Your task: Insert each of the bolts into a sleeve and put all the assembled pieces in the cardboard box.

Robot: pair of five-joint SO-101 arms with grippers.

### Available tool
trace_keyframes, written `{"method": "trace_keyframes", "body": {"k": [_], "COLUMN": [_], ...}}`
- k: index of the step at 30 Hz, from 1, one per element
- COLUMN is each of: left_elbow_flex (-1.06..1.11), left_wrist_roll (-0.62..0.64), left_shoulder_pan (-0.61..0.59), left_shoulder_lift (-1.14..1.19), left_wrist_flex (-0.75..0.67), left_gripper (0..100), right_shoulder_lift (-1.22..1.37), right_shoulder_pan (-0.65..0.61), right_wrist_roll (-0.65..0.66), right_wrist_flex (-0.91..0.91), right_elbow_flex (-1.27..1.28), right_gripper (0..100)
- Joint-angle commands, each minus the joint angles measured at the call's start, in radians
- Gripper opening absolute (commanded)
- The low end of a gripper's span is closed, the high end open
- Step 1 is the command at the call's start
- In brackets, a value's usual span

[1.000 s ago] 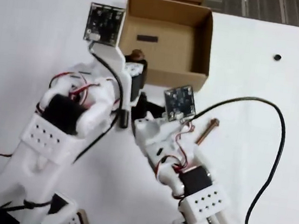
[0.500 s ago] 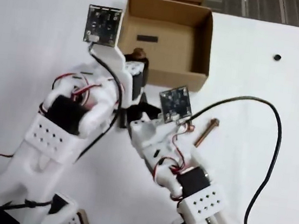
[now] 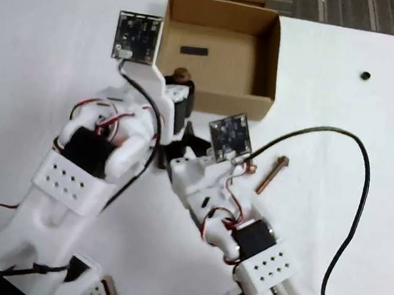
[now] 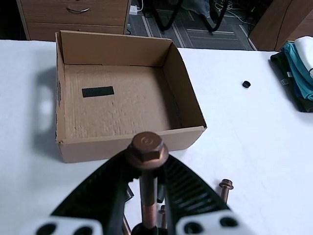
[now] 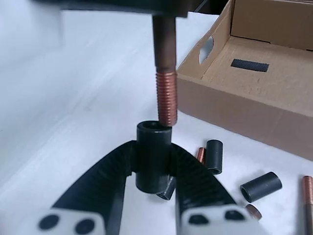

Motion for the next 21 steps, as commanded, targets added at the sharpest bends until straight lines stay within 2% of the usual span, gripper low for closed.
{"method": "trace_keyframes", "body": {"k": [1, 14, 19, 21], "left_elbow_flex": [-0.012, 0.028, 0.122, 0.125], "left_wrist_roll": [0.003, 0.002, 0.000, 0.002], "left_shoulder_pan": [0.005, 0.011, 0.078, 0.098], "left_shoulder_lift": [-0.034, -0.034, -0.034, -0.035], "left_wrist_flex": [0.015, 0.049, 0.117, 0.138], "left_gripper": [2, 2, 2, 6], "right_shoulder_lift": [-0.033, -0.033, -0.033, -0.033], "right_shoulder_pan": [0.045, 0.076, 0.079, 0.079], "right_wrist_roll": [-0.003, -0.003, 0.002, 0.003], "right_wrist_flex": [-0.024, -0.027, -0.027, -0.025], "right_elbow_flex": [-0.011, -0.015, -0.064, -0.072], "right_gripper": [1.9, 1.9, 1.9, 1.9]}}
